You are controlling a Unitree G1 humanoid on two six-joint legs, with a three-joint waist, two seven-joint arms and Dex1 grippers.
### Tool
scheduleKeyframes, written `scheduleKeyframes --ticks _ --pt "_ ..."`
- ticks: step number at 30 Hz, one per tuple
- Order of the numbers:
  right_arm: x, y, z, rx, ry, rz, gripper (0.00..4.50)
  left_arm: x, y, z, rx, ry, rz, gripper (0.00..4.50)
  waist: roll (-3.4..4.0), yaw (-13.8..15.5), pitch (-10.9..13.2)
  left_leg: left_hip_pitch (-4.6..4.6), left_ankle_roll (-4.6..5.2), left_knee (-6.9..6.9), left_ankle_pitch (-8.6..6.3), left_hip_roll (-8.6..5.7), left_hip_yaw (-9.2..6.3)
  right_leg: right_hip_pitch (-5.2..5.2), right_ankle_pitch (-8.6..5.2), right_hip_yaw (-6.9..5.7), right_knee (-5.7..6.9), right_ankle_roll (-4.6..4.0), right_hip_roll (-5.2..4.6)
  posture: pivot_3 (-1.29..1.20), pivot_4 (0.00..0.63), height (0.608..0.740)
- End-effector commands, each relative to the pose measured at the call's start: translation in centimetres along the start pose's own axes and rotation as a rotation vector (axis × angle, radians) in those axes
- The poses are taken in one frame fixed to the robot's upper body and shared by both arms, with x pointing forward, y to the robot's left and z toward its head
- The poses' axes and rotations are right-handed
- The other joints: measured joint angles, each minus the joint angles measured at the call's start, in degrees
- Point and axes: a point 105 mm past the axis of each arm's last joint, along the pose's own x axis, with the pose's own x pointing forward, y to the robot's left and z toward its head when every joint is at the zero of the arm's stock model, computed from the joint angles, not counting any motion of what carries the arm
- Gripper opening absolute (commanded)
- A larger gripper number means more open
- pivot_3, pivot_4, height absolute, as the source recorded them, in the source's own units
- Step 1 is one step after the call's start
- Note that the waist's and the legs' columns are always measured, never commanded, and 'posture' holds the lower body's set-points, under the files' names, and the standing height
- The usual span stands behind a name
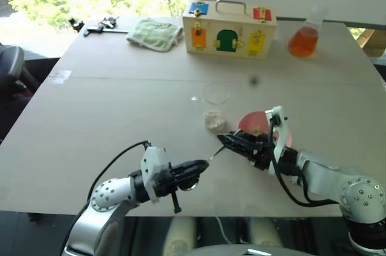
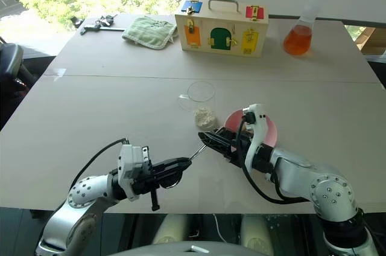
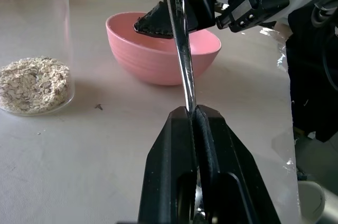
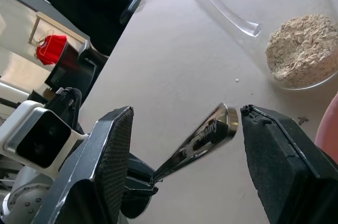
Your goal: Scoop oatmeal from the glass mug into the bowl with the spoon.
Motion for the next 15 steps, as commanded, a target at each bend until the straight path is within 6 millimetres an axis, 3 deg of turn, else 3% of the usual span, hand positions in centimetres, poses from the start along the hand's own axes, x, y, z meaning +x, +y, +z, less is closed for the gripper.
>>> scheduleKeyframes --ticks 1,4,11,15 --pt "0.02 1.13 0.65 0.009 -0.042 0.045 3.27 0.12 0.02 0.66 0.026 -0.032 0.011 0.06 0.00 -0.01 0.00 0.00 0.00 0.00 0.00 0.00 0.00 0.00 0.00 0.00 0.00 0.00 0.00 0.00 0.150 0.740" --pt "0.15 1.00 0.80 0.019 -0.053 0.041 3.27 0.08 0.16 0.54 0.023 -0.035 0.028 0.06 0.00 -0.01 0.00 0.00 0.00 0.00 0.00 0.01 0.00 0.00 0.00 0.00 0.00 0.00 0.03 0.00 0.150 0.740" --pt "0.40 0.89 1.24 0.027 -0.077 0.041 0.06 0.29 0.13 0.38 0.018 -0.039 0.042 0.00 0.03 -0.02 0.01 0.01 0.00 0.00 0.00 0.02 0.01 0.00 0.00 0.01 0.00 0.00 0.03 0.00 0.150 0.740" --pt "0.41 0.93 1.35 0.030 -0.084 0.044 0.06 0.26 0.15 0.37 0.011 -0.040 0.053 0.00 0.02 -0.03 0.01 0.00 0.00 0.01 0.00 0.04 0.02 -0.01 0.00 0.02 0.00 0.00 0.05 0.00 0.150 0.740"
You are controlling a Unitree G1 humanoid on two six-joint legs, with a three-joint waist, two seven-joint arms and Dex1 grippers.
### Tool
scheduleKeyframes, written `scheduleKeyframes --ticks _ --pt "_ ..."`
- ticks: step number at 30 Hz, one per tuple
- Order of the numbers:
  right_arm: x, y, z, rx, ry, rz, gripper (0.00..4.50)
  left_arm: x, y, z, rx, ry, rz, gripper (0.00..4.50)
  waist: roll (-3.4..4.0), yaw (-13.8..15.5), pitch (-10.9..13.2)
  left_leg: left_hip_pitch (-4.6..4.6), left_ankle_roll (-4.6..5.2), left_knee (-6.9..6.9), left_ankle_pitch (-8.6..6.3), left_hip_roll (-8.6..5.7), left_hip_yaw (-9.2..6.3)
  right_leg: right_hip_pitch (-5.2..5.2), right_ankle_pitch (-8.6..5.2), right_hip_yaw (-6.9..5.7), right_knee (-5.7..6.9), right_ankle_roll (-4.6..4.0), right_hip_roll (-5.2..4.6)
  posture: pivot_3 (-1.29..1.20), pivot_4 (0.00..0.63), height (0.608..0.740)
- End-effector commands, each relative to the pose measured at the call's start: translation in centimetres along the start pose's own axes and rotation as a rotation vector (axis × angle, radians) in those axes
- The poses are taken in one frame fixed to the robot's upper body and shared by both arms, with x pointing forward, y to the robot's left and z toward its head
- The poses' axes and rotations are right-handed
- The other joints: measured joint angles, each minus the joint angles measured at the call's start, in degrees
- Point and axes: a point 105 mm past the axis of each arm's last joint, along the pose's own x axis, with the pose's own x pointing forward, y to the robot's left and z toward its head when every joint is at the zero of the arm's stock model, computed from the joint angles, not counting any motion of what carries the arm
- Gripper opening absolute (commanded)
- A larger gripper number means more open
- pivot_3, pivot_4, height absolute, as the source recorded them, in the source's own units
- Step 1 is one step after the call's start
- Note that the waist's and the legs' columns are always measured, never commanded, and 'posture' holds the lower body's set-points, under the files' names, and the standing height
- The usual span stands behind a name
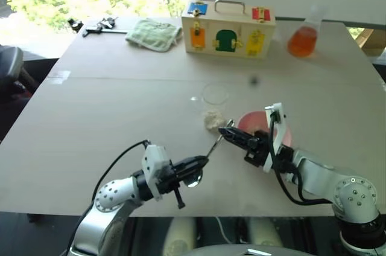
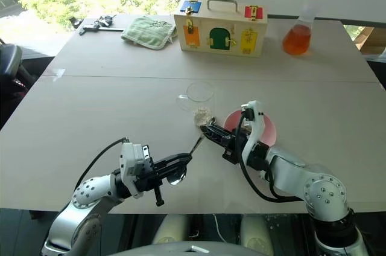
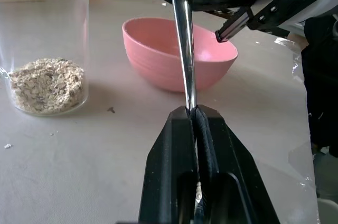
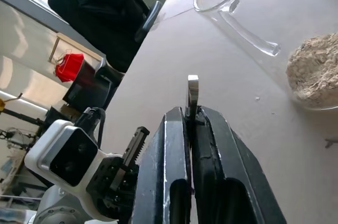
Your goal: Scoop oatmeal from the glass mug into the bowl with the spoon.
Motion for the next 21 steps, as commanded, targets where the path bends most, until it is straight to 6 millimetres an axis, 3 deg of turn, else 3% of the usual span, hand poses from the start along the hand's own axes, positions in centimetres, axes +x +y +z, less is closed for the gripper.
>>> scheduleKeyframes --ticks 1,4,7,11,14,15,16,19,21 --pt "-0.2 0.3 0.9 -0.014 -0.041 0.004 0.06 0.1 -0.3 0.7 0.020 -0.027 -0.005 0.00 0.00 0.01 0.00 0.00 0.00 0.00 0.00 0.00 0.00 0.00 0.00 0.00 0.00 0.00 0.00 0.00 0.150 0.740" --pt "-0.3 0.2 1.0 -0.013 -0.047 0.000 0.06 0.1 -0.2 0.4 -0.006 -0.010 0.010 0.00 0.00 0.00 0.00 0.00 0.00 0.00 0.00 0.00 0.00 0.00 0.00 0.00 0.00 0.00 0.00 0.00 0.150 0.740" --pt "-0.4 0.1 1.0 -0.004 -0.053 -0.009 0.06 0.0 1.1 0.3 -0.068 -0.005 0.072 0.00 0.00 0.03 0.00 0.00 0.00 0.00 0.00 0.01 -0.01 0.00 0.00 -0.01 0.01 0.00 0.00 0.00 0.150 0.740" --pt "-0.6 0.0 1.2 0.008 -0.064 -0.015 0.00 0.0 1.3 1.0 -0.053 -0.013 0.067 1.64 0.00 0.00 0.00 0.00 0.00 0.01 0.00 0.01 -0.02 0.00 0.00 -0.01 0.01 0.00 0.00 0.00 0.150 0.740" --pt "-1.3 -0.2 1.7 0.031 -0.088 -0.019 0.00 -0.8 1.5 2.7 -0.013 -0.064 0.080 2.94 0.00 0.00 0.00 0.00 -0.01 0.01 0.01 0.02 -0.01 0.00 0.00 -0.01 0.01 0.00 0.02 0.00 0.150 0.740" --pt "-1.4 -0.3 1.8 0.033 -0.091 -0.020 0.00 -1.0 1.5 3.0 -0.009 -0.077 0.079 3.10 0.00 0.00 0.00 0.00 -0.01 0.01 0.01 0.02 0.00 0.00 0.00 -0.01 0.00 0.00 0.02 0.00 0.150 0.740" --pt "-1.7 -0.4 1.9 0.036 -0.095 -0.021 0.00 -1.3 1.4 3.4 -0.016 -0.091 0.078 3.72 0.00 0.00 0.00 -0.01 -0.01 0.01 0.01 0.02 0.01 0.00 0.00 0.00 0.00 0.00 0.01 0.00 0.150 0.740" --pt "-2.3 -0.4 2.6 0.052 -0.119 -0.021 0.00 -2.3 2.4 4.6 -0.022 -0.130 0.124 3.72 0.00 0.00 0.00 0.01 -0.02 0.01 0.01 0.03 0.01 0.00 0.00 0.01 0.00 0.00 0.01 0.00 0.150 0.740" --pt "-2.7 -0.1 2.9 0.069 -0.135 -0.005 0.00 -3.2 4.6 5.2 0.002 -0.147 0.221 3.72 0.00 0.06 0.00 0.02 -0.03 0.01 0.02 0.05 -0.02 0.01 0.00 -0.01 0.03 0.00 0.02 0.00 0.150 0.740"
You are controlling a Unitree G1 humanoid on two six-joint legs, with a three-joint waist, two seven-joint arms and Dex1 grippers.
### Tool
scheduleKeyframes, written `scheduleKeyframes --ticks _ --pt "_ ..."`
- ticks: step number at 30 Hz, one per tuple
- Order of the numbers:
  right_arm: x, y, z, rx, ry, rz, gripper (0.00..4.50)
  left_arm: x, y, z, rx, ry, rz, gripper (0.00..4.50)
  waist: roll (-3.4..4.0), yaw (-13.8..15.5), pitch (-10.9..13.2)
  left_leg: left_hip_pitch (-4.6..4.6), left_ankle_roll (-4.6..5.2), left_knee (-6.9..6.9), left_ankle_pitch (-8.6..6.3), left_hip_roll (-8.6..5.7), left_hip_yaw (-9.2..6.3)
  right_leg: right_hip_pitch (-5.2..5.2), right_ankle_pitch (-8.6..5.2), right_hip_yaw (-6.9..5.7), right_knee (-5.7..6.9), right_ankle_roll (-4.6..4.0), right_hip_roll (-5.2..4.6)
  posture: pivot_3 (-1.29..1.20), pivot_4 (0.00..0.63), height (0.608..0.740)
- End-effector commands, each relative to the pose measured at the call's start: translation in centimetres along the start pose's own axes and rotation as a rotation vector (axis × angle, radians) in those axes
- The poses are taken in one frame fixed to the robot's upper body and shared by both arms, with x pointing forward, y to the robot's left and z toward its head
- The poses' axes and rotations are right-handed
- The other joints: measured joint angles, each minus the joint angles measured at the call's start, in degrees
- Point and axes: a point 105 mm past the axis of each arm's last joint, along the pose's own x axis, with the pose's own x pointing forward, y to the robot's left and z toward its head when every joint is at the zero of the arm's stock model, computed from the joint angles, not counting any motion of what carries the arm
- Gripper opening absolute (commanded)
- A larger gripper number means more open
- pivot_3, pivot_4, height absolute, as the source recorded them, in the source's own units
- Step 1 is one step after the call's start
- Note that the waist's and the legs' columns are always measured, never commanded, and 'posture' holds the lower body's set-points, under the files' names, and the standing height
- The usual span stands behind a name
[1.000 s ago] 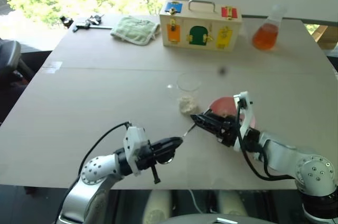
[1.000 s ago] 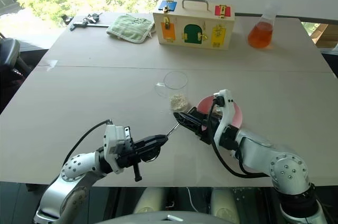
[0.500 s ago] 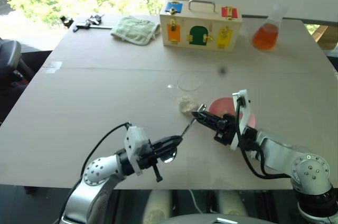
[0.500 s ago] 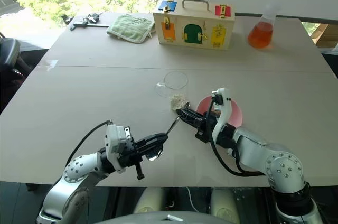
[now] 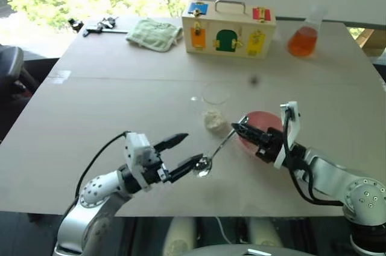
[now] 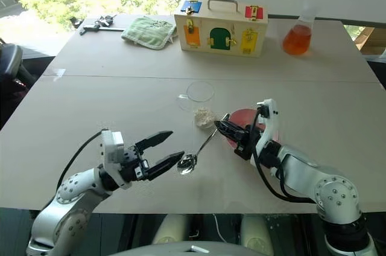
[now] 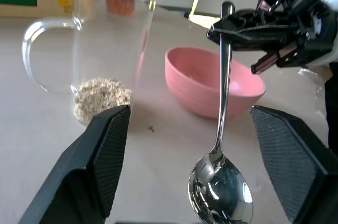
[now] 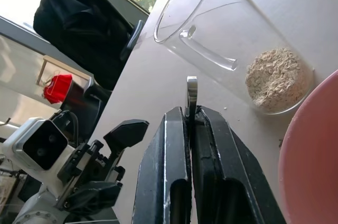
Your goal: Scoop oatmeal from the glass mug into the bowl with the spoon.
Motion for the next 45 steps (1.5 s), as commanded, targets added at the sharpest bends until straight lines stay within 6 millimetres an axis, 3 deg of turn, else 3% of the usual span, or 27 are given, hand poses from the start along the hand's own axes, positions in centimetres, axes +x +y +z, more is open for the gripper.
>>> scheduleKeyframes --ticks 1,4,8,15,19,29,40,44,45 --pt "-0.9 1.5 1.3 0.027 -0.056 0.072 0.00 -0.6 3.3 2.3 0.086 -0.060 0.144 3.72 0.00 0.21 0.00 0.00 -0.02 0.00 0.01 0.00 -0.02 0.00 0.00 -0.01 0.01 0.00 0.01 0.00 0.150 0.740" --pt "-1.3 2.0 1.6 0.035 -0.059 0.105 0.00 -0.6 5.5 2.8 0.138 -0.069 0.226 3.72 0.00 0.11 0.00 0.00 -0.05 0.05 0.03 -0.02 -0.06 0.02 0.00 -0.04 0.07 0.00 0.05 0.00 0.150 0.740" --pt "-2.3 3.2 2.9 0.023 -0.081 0.176 0.00 1.4 8.5 1.8 0.185 -0.004 0.294 3.72 -0.03 0.19 0.01 -0.02 -0.04 0.07 0.03 -0.09 -0.01 0.01 0.01 -0.01 0.07 0.02 0.04 0.00 0.150 0.740" --pt "-4.0 4.0 4.4 -0.034 -0.099 0.183 0.00 4.0 10.0 0.7 0.234 -0.004 0.298 3.72 -0.09 0.09 0.05 -0.04 -0.06 0.09 0.04 -0.06 0.03 0.01 0.02 0.00 0.02 0.04 0.04 0.00 0.150 0.740" --pt "-4.9 4.5 6.4 -0.100 -0.154 0.166 0.00 5.2 10.7 0.8 0.241 -0.023 0.289 3.72 -0.11 0.13 0.06 -0.04 -0.05 0.09 0.04 0.00 0.03 0.00 0.02 -0.02 0.04 0.04 0.08 0.00 0.150 0.740" --pt "-5.4 5.3 9.0 -0.199 -0.228 0.143 0.00 7.3 10.4 0.5 0.264 -0.022 0.205 3.72 -0.12 0.14 0.07 -0.06 -0.20 0.12 0.13 -0.01 0.06 0.01 0.03 0.00 0.02 0.05 0.06 0.00 0.150 0.740" --pt "-2.8 7.2 13.6 -0.478 -0.331 0.097 0.00 10.1 10.7 0.4 0.260 -0.045 0.184 3.72 -0.12 0.11 0.08 -0.09 -0.25 0.26 0.16 -0.02 0.06 0.00 0.04 -0.01 0.09 0.07 0.07 0.00 0.150 0.740" --pt "-1.2 6.1 14.2 -0.644 -0.281 0.010 0.00 10.8 10.5 0.4 0.257 -0.055 0.169 3.72 -0.13 0.14 0.08 -0.13 -0.27 0.26 0.17 -0.01 0.09 -0.01 0.04 -0.02 0.05 0.07 0.06 0.00 0.150 0.740" --pt "-0.8 5.7 14.3 -0.672 -0.272 -0.009 0.00 10.8 10.6 0.4 0.254 -0.059 0.168 3.48 -0.13 0.15 0.08 -0.13 -0.27 0.26 0.17 -0.02 0.08 -0.01 0.04 -0.02 0.05 0.07 0.05 0.00 0.150 0.740"
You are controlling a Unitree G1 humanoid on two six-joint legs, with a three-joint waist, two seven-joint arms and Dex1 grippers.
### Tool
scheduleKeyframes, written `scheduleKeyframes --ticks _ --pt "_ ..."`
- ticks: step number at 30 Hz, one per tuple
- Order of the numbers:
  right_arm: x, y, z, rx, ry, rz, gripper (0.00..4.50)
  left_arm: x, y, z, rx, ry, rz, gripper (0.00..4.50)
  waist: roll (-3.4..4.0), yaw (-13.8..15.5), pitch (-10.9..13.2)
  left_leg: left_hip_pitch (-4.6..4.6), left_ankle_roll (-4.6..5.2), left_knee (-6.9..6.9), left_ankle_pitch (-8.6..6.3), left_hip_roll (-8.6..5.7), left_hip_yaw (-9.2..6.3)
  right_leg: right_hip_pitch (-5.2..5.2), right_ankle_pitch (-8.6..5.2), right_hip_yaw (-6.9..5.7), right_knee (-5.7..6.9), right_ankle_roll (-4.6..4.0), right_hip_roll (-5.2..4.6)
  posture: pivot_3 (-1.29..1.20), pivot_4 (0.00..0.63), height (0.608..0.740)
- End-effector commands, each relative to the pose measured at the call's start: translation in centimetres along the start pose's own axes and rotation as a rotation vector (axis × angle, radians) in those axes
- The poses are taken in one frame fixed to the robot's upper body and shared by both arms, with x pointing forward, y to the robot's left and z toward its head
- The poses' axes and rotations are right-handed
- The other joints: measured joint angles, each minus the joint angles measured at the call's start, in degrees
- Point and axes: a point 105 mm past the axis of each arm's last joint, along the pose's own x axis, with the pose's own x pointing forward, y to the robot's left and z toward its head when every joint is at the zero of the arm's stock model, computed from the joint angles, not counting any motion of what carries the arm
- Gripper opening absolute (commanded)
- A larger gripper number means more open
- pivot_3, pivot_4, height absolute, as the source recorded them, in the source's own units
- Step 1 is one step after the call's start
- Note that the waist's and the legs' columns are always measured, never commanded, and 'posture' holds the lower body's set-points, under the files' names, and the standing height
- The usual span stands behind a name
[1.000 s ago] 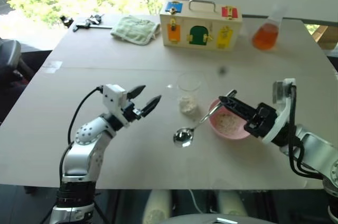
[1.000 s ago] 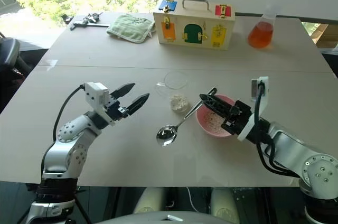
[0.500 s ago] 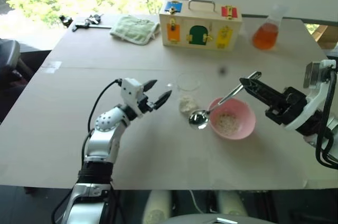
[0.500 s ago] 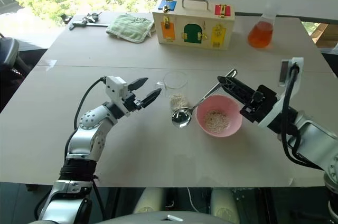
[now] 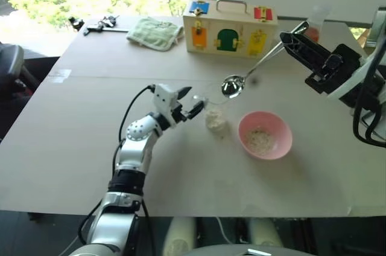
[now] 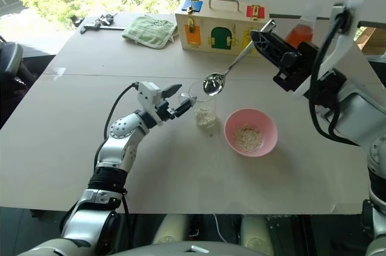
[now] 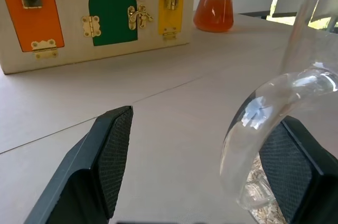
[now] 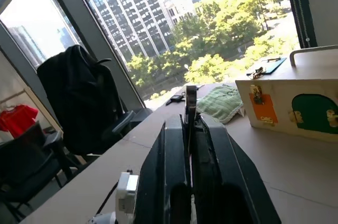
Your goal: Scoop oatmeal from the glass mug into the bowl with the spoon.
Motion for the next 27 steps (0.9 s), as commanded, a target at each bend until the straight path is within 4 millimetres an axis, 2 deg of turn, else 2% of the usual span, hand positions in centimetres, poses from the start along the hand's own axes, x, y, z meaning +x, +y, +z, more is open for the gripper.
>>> scheduleKeyframes --ticks 1,3,7,9,15,19,24,27 --pt "0.8 -0.8 0.0 -0.130 0.026 -0.025 0.00 0.6 -0.2 1.2 0.032 -0.049 -0.021 3.20 0.00 0.03 0.00 -0.01 0.00 0.01 0.00 0.00 0.00 0.00 0.00 -0.01 0.00 0.00 0.00 0.00 0.150 0.740" --pt "1.5 -1.3 0.0 -0.167 0.033 -0.035 0.00 0.7 -0.1 1.2 0.029 -0.053 -0.020 2.52 0.00 -0.02 0.00 -0.01 0.00 0.01 0.00 0.00 -0.01 0.00 0.00 -0.01 0.00 0.00 -0.01 0.00 0.150 0.740" --pt "2.5 -1.3 -0.3 -0.247 0.053 -0.028 0.00 0.9 -0.3 1.2 0.025 -0.060 -0.021 0.64 0.00 -0.05 0.00 0.00 0.00 0.01 0.00 0.01 -0.01 0.00 0.00 -0.01 0.01 0.00 0.00 0.00 0.150 0.740" --pt "2.8 -1.1 -0.5 -0.294 0.069 -0.016 0.00 1.0 -0.4 1.3 0.026 -0.064 -0.024 0.02 0.00 -0.07 -0.01 0.00 0.00 0.01 0.00 0.03 -0.01 0.00 0.00 -0.01 0.02 0.00 0.00 0.00 0.150 0.740" --pt "3.3 -0.2 -0.4 -0.342 0.073 0.037 0.00 1.2 -0.7 1.8 0.036 -0.076 -0.029 0.02 0.00 -0.08 -0.01 0.01 0.00 0.03 0.00 0.04 -0.01 0.00 0.01 -0.01 0.05 0.00 0.00 0.00 0.150 0.740" --pt "3.6 0.0 -1.1 -0.398 0.099 0.051 0.00 1.5 -0.7 2.1 0.037 -0.083 -0.029 0.02 0.00 -0.09 -0.01 0.01 0.00 0.03 0.00 0.04 -0.01 0.00 0.01 -0.02 0.05 0.01 0.00 0.00 0.150 0.740" --pt "4.3 1.1 -4.2 -0.470 0.146 0.095 0.00 1.9 -1.0 2.3 0.034 -0.087 -0.042 0.02 0.00 -0.13 0.00 0.02 0.00 0.03 0.00 0.04 -0.02 0.00 0.01 -0.02 0.06 0.01 0.01 0.00 0.150 0.740" --pt "4.4 1.4 -5.3 -0.485 0.147 0.112 0.00 2.1 -1.1 2.6 0.030 -0.091 -0.045 0.02 0.00 -0.01 0.00 -0.02 -0.01 0.04 0.00 0.02 -0.01 -0.02 0.01 -0.03 0.05 0.01 0.00 0.00 0.150 0.740"
